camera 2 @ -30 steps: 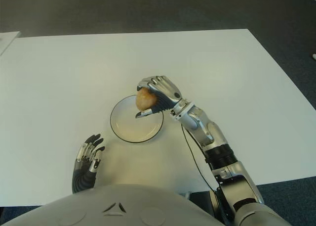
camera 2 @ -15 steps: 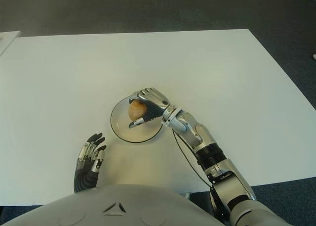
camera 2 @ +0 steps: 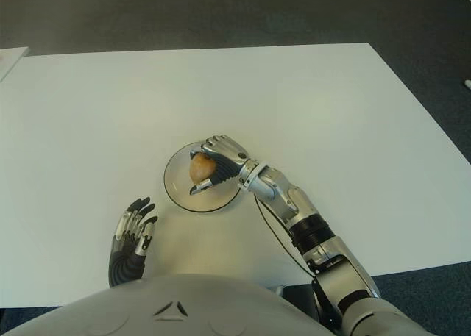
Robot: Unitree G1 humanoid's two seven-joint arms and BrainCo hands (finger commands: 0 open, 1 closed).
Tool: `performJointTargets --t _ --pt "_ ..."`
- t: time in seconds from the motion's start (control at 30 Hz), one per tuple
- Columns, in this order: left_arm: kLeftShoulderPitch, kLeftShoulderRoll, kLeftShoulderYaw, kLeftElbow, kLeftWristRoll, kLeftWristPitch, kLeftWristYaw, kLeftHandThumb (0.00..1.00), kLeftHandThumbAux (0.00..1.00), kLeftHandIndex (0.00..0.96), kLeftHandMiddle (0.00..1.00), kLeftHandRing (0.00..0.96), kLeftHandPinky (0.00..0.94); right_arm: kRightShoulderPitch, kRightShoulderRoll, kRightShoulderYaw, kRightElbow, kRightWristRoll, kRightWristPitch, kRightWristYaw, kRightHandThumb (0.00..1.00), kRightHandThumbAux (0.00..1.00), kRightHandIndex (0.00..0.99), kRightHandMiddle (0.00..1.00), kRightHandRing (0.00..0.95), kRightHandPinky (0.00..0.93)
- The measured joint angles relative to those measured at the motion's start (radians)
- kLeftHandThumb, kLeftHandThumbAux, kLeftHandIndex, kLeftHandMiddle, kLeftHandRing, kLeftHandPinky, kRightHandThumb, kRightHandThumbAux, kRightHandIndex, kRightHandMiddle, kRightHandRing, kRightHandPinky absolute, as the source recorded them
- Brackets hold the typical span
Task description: Put the apples into the plate.
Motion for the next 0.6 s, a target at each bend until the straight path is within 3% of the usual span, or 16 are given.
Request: performJointTargets --t 0.1,0.17,0.27,0.37,0.47,0.6 --pt "0.007 0.000 -0.002 -0.007 -0.004 0.005 0.000 0.201 0.524 0.173 0.192 0.216 0.257 0.001 -0.003 0.002 0.003 0.000 0.000 0.005 0.744 0.705 0.442 0.813 0.789 0.753" --pt "0.011 0.000 -0.003 -0.011 -0.004 0.010 0.000 0.201 0.513 0.173 0.193 0.215 0.251 0.001 -0.005 0.003 0.006 0.000 0.000 0.007 0.804 0.686 0.429 0.630 0.666 0.607" --pt "0.018 0.000 -0.003 -0.023 -0.002 0.023 0.000 0.200 0.500 0.170 0.192 0.211 0.242 0.002 -0.008 0.004 0.007 -0.007 0.002 0.007 0.824 0.681 0.419 0.525 0.501 0.418" --pt "0.021 0.000 -0.003 -0.029 0.003 0.033 0.000 0.199 0.494 0.168 0.192 0.210 0.247 0.001 -0.010 0.005 0.006 -0.014 0.011 0.007 0.730 0.703 0.411 0.372 0.330 0.258" --pt "0.021 0.000 -0.002 -0.032 0.007 0.039 0.001 0.200 0.499 0.166 0.189 0.208 0.248 0.001 -0.011 0.004 0.005 -0.022 0.018 0.001 0.502 0.572 0.250 0.261 0.219 0.163" --pt "0.020 0.000 0.000 -0.032 0.009 0.037 0.001 0.192 0.510 0.164 0.184 0.204 0.242 0.001 -0.011 0.003 0.005 -0.024 0.018 -0.020 0.385 0.516 0.166 0.190 0.145 0.099"
